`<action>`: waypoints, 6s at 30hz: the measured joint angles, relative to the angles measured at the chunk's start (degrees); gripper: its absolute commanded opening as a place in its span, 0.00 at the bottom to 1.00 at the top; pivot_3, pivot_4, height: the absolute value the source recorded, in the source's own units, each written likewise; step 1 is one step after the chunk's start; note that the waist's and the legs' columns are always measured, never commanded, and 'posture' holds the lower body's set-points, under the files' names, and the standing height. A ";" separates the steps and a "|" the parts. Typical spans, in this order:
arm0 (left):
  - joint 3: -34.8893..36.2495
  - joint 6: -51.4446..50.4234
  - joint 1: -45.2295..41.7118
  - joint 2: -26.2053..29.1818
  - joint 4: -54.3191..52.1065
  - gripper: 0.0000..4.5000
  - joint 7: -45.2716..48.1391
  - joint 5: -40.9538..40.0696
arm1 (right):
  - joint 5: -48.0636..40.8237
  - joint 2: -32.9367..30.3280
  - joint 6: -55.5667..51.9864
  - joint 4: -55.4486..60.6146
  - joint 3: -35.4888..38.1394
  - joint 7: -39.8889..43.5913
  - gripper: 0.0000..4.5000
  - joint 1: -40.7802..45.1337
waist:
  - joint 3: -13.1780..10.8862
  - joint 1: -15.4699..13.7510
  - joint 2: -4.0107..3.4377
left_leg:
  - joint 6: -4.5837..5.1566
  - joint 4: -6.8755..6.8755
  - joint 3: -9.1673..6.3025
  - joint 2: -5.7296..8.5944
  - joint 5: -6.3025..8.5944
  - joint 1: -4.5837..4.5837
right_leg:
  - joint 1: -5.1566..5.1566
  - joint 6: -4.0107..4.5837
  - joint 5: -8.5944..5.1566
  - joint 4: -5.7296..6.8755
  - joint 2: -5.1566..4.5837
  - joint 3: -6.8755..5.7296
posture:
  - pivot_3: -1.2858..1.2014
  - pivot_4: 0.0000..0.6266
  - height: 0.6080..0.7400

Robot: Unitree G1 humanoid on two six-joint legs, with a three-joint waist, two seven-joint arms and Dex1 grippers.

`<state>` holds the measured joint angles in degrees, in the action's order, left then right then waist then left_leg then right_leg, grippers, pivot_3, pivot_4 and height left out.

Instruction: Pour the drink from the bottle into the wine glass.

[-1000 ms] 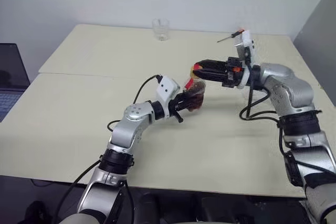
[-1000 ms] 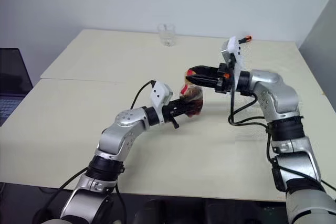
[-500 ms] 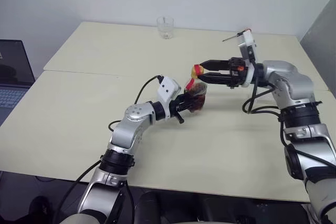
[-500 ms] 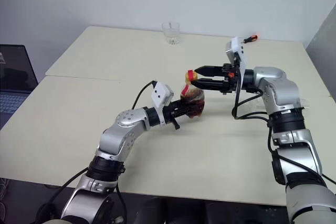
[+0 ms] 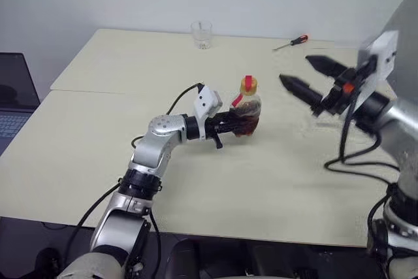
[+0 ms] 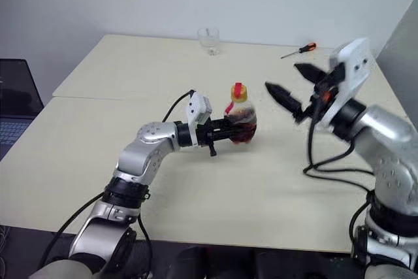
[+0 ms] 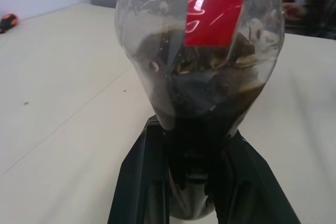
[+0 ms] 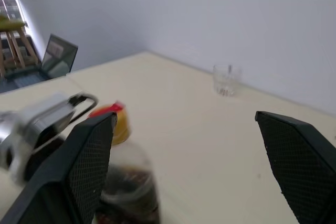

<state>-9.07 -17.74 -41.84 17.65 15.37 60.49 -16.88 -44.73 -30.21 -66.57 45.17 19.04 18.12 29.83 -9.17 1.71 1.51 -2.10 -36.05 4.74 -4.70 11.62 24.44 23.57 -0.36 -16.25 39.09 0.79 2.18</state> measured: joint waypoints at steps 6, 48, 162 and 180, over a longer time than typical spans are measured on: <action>-0.31 4.87 -4.23 -1.32 9.08 0.14 7.84 0.14 | -6.94 6.90 -10.34 6.85 0.11 -14.23 1.00 2.63 | 0.00 0.11 0.00 | 0.01 -0.03 0.00 0.03 0.01 0.02 | -0.01 -0.12 -0.01 -0.01 0.00 -0.02 | 0.52 0.24 1.00; -0.63 13.31 -9.56 -5.96 21.91 0.14 12.62 4.64 | 6.65 29.10 -25.39 7.90 -3.56 -30.74 0.27 9.59 | 0.01 0.13 -0.01 | 0.03 -0.03 -0.06 0.03 0.00 0.51 | 0.53 -0.02 0.05 0.05 0.06 0.01 | 0.52 0.24 1.00; -1.95 6.89 -0.02 -1.47 9.44 0.12 3.83 5.72 | 13.79 18.48 4.02 -9.78 -15.42 -19.83 1.00 1.32 | 0.00 0.16 -0.03 | 0.13 -0.76 -0.08 0.05 -0.02 0.46 | 0.54 -0.29 -0.01 0.78 0.13 0.15 | 0.52 0.24 1.00; -1.30 7.28 -0.25 -1.00 9.77 0.11 3.96 5.66 | 8.40 7.28 0.77 -3.57 -4.32 -13.49 1.00 -7.38 | -0.01 0.21 -0.01 | 0.13 -0.73 -0.13 0.05 -0.02 0.43 | 0.53 -0.31 -0.02 0.79 0.15 0.14 | 0.52 0.24 1.00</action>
<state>-10.37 -10.46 -42.08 16.66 25.14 64.45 -11.22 -36.33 -22.94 -65.80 41.60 14.72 4.62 22.45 -9.19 1.92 1.50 -1.97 -36.78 4.62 -4.65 11.60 24.88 24.10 -0.67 -16.28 39.87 0.94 2.31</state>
